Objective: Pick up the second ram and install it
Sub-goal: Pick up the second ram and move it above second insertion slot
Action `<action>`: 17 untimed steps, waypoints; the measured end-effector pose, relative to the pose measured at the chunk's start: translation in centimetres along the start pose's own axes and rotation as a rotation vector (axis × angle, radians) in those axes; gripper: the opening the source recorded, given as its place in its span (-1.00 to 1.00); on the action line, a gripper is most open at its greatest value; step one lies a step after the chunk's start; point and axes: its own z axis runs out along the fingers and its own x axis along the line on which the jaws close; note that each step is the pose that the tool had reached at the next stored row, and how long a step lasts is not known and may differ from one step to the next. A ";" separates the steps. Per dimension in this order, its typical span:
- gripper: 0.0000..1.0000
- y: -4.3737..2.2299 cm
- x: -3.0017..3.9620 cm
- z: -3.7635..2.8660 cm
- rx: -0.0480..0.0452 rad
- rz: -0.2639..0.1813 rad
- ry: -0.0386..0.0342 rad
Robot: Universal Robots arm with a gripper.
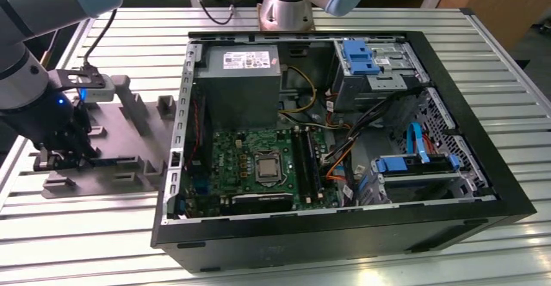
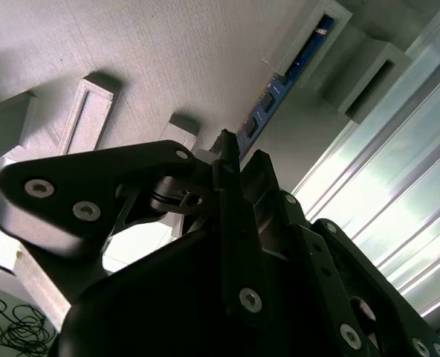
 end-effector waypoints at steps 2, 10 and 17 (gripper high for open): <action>-0.46 0.00 0.00 -0.10 -0.0002 0.000 0.0001; -0.46 0.00 0.00 -0.14 -0.0002 0.000 -0.0013; -0.62 0.00 0.00 -0.14 -0.0002 0.000 -0.0029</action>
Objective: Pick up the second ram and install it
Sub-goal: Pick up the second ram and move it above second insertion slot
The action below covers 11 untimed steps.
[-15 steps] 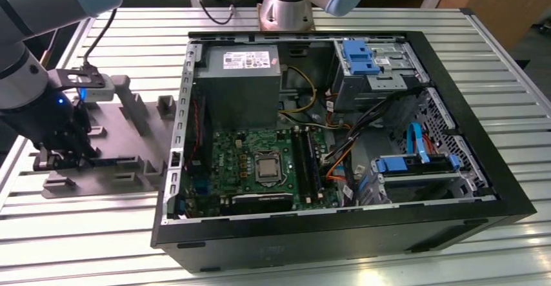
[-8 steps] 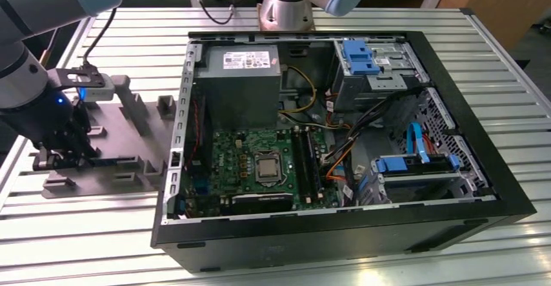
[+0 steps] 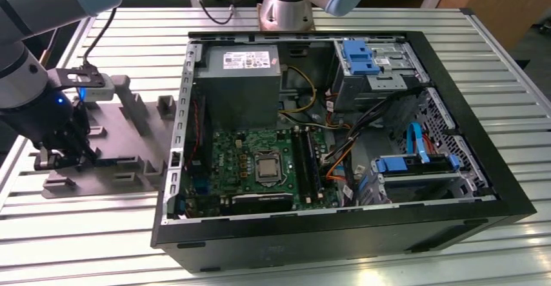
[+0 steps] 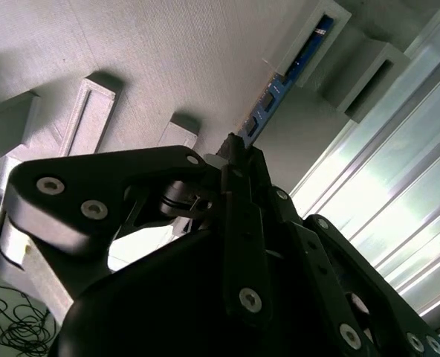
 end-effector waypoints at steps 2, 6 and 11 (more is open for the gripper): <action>-0.62 0.00 0.00 0.00 0.0000 0.000 -0.0005; -0.77 0.00 0.00 0.00 0.0000 0.000 -0.0014; -0.77 0.00 0.00 0.00 0.0000 0.000 -0.0028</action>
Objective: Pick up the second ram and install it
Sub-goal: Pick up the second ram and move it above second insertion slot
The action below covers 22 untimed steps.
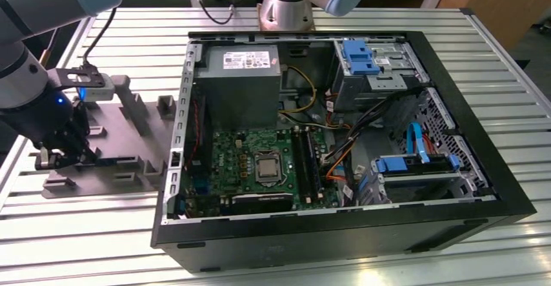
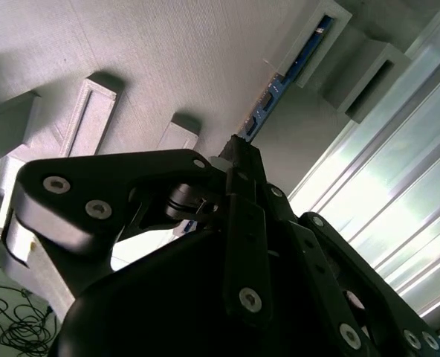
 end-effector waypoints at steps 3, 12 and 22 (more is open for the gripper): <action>-0.77 0.00 0.00 0.00 0.0001 0.000 -0.0010; -0.77 0.00 0.00 -0.20 0.0000 0.000 -0.0011; -0.77 0.00 0.00 -0.49 0.0000 0.000 -0.0010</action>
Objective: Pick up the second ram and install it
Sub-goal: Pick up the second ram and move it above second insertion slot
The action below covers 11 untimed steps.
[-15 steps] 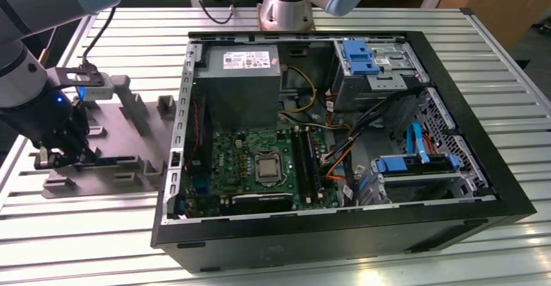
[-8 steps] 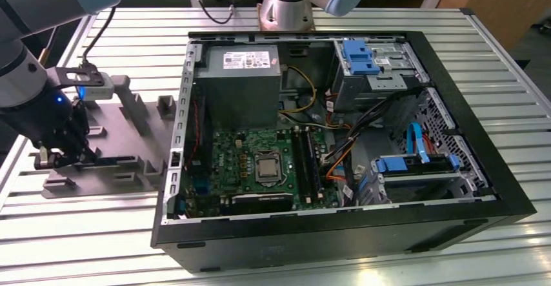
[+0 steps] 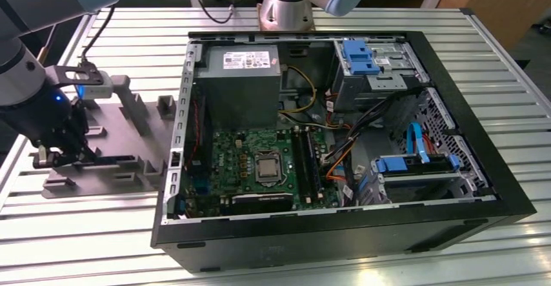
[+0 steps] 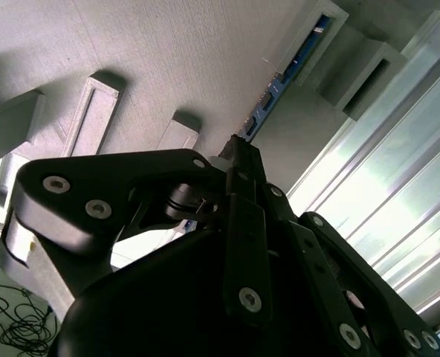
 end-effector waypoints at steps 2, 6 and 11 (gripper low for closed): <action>-0.77 0.00 0.00 -0.27 0.0001 0.000 0.0000; -0.77 -0.01 -0.01 -0.91 0.0000 0.000 -0.0001; -0.77 -0.01 -0.01 -1.60 0.0001 0.000 0.0000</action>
